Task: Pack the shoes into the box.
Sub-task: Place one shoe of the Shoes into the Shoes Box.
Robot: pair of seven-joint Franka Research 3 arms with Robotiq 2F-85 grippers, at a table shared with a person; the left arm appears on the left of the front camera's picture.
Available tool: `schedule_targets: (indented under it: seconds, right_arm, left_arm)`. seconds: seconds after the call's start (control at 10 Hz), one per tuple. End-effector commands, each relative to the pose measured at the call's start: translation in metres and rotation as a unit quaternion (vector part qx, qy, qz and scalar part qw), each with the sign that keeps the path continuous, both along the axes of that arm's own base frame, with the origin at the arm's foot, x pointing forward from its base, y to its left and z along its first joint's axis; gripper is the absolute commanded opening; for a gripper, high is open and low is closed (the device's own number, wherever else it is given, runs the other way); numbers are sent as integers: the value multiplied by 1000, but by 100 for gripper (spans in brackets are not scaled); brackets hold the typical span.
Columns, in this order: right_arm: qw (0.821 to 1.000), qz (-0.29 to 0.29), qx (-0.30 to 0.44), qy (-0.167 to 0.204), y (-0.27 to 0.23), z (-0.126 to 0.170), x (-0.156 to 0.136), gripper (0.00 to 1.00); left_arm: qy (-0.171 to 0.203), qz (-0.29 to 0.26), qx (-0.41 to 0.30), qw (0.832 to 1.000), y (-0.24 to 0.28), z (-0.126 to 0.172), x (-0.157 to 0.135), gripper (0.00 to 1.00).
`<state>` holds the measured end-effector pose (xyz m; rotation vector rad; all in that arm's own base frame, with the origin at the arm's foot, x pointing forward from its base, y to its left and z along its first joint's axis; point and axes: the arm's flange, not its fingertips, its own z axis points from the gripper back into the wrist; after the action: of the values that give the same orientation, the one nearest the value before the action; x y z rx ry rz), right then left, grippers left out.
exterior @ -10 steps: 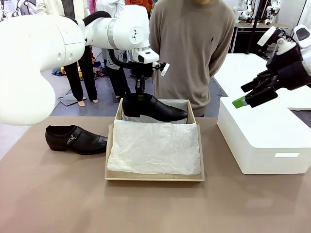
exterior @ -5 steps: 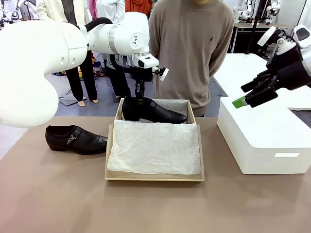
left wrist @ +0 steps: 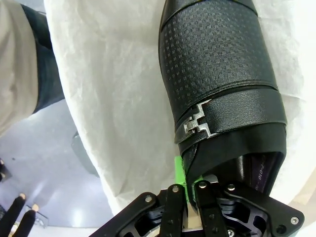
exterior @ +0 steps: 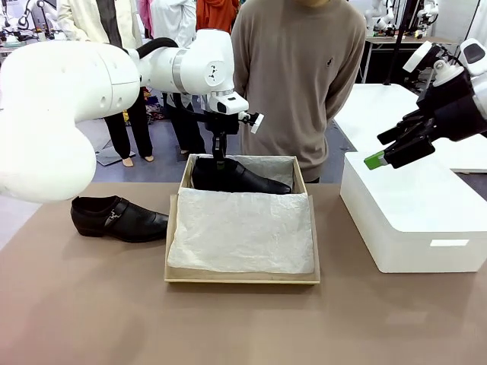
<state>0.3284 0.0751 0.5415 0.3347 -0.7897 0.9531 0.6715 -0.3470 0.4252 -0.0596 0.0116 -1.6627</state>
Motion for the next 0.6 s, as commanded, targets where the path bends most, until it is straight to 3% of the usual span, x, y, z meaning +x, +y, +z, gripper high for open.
schedule_targets:
  seconds: [0.0,0.5]
  right_arm:
    - [1000,3,7,0,0,0,1,100]
    - [1000,3,7,0,0,0,1,100]
  left_arm:
    - [-6,7,-2,1000,1,4,7,0]
    - [1,20,2,1000,3,-17,12,0]
